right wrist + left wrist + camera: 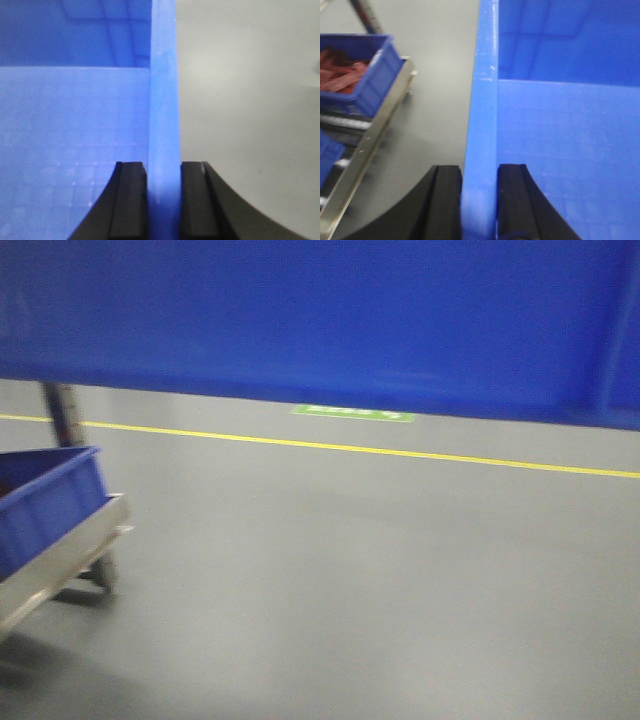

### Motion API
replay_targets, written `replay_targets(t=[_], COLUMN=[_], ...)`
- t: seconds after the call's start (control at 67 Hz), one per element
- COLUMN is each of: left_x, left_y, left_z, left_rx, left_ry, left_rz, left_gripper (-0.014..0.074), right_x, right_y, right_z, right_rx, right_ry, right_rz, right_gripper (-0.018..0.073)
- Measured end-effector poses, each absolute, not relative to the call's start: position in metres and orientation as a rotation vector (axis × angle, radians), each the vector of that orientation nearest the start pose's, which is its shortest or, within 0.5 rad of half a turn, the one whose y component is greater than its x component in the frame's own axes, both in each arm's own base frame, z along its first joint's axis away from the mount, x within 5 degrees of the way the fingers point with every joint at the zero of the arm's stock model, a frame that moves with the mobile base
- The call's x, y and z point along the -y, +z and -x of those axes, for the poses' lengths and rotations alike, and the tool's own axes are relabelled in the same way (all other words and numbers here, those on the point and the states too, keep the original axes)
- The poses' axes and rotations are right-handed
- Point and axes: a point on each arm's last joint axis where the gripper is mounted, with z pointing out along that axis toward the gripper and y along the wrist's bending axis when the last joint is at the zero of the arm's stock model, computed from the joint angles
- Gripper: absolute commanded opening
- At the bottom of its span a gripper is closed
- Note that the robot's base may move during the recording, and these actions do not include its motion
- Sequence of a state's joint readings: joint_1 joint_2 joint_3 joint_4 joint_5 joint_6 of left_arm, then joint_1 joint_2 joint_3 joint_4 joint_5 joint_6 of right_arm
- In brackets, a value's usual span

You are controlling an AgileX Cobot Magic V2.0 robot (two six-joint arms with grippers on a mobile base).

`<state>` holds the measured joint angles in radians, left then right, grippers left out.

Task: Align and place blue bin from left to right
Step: 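Carry the blue bin with both grippers toward the second bin rack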

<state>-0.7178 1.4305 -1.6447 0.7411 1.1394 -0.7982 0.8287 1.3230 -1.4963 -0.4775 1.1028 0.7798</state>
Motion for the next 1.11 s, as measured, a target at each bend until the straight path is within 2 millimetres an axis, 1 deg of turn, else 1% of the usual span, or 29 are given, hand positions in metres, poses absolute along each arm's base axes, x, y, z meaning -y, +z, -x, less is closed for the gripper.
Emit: replay_targets(t=[1.105], left_x=[0.1459], left_y=[0.4567], left_z=[-0.2523], left_rx=[-2.111], left_ry=[0.084], left_rz=[0.028], left_gripper=[-0.0111], right_x=[-0.1689], right_y=[0.4331], right_z=[-0.2054], right_rx=[-2.281], right_ry=[0.221], right_rz=[0.119], right_gripper=[-0.0080])
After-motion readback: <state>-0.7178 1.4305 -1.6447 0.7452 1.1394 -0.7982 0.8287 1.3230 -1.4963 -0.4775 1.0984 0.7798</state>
